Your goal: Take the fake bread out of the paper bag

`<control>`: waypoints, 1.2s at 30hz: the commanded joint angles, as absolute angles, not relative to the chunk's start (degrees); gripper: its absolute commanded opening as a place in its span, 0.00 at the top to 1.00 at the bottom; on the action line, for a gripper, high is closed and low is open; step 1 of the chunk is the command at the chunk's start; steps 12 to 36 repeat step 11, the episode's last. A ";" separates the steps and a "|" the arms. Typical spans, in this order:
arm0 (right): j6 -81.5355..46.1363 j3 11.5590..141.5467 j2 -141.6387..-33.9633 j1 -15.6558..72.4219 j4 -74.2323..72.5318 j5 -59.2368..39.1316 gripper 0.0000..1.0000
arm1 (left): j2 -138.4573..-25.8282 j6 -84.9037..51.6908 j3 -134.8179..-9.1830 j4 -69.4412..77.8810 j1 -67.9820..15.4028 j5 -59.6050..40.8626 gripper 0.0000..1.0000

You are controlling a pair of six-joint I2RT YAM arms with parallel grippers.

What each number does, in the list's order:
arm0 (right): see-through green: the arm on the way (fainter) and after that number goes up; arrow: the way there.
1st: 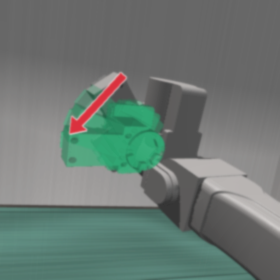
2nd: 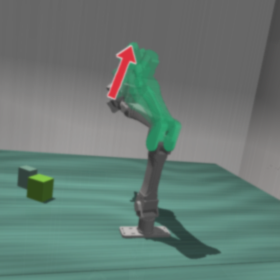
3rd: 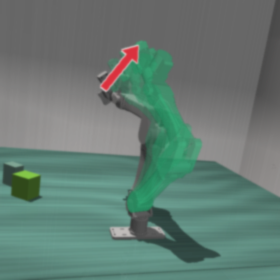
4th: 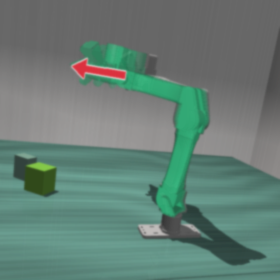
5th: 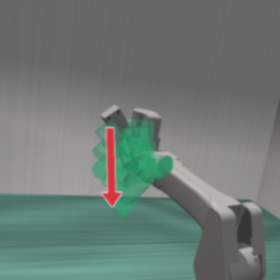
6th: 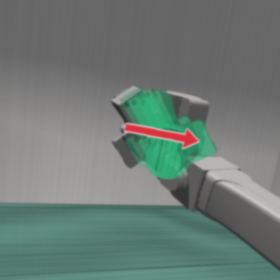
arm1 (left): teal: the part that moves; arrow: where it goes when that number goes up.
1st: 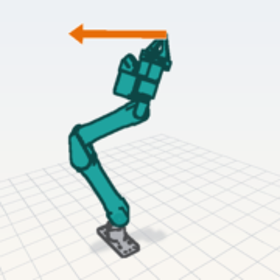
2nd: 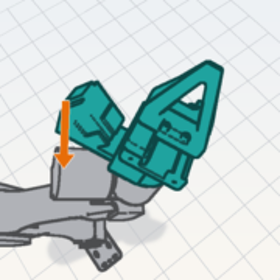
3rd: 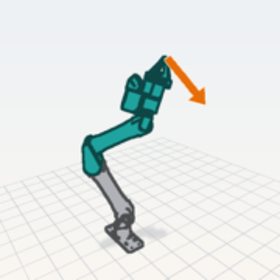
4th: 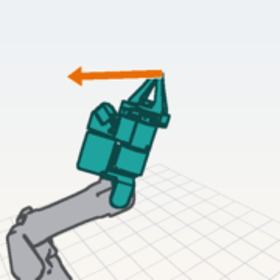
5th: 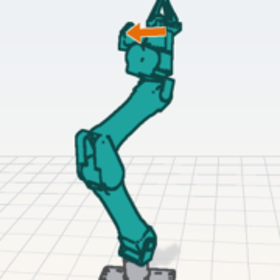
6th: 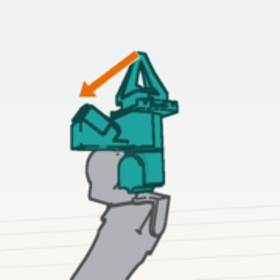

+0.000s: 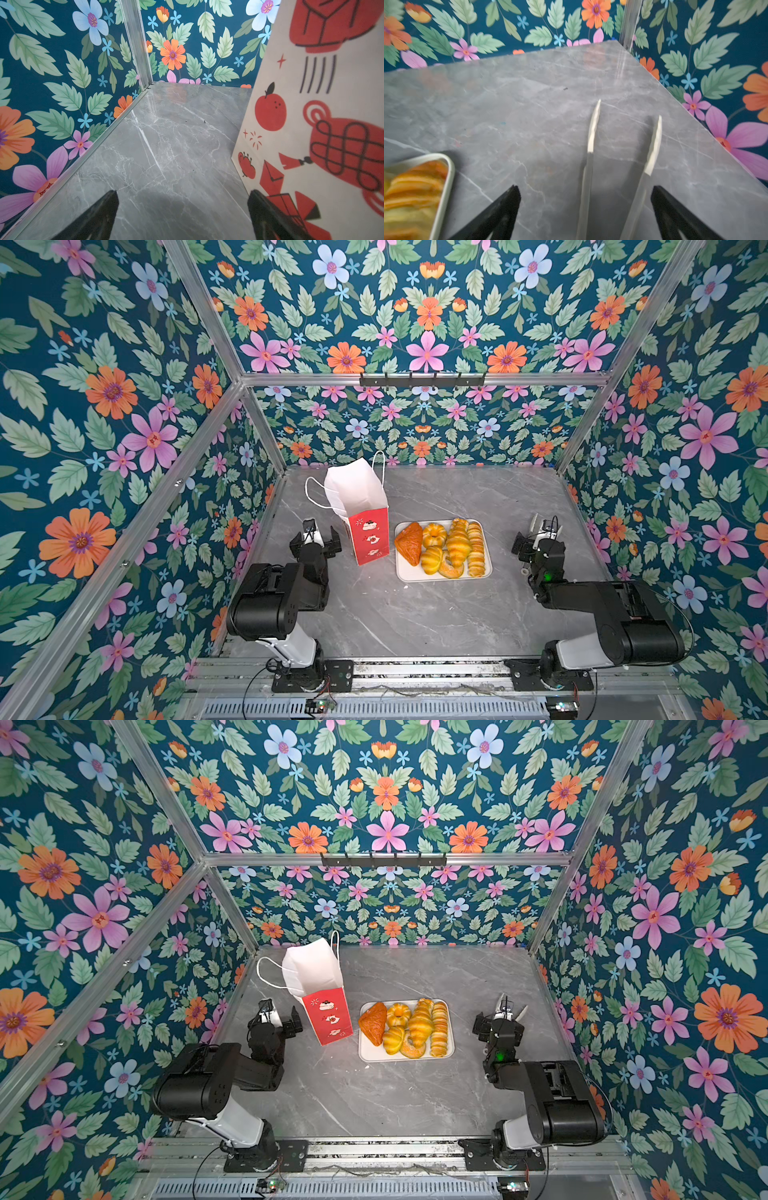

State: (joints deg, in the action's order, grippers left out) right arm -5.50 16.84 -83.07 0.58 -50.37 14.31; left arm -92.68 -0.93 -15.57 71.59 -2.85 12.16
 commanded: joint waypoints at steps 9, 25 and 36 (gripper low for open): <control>-5.58 16.78 -82.84 0.52 -53.13 13.60 0.01 | -92.81 -0.26 -16.26 72.60 -2.81 11.95 0.00; -5.91 17.03 -82.42 0.52 -51.90 13.46 0.01 | -92.81 -0.26 -16.17 72.69 -2.84 11.95 0.00; -5.91 17.03 -82.42 0.52 -51.90 13.46 0.01 | -92.81 -0.26 -16.17 72.69 -2.84 11.95 0.00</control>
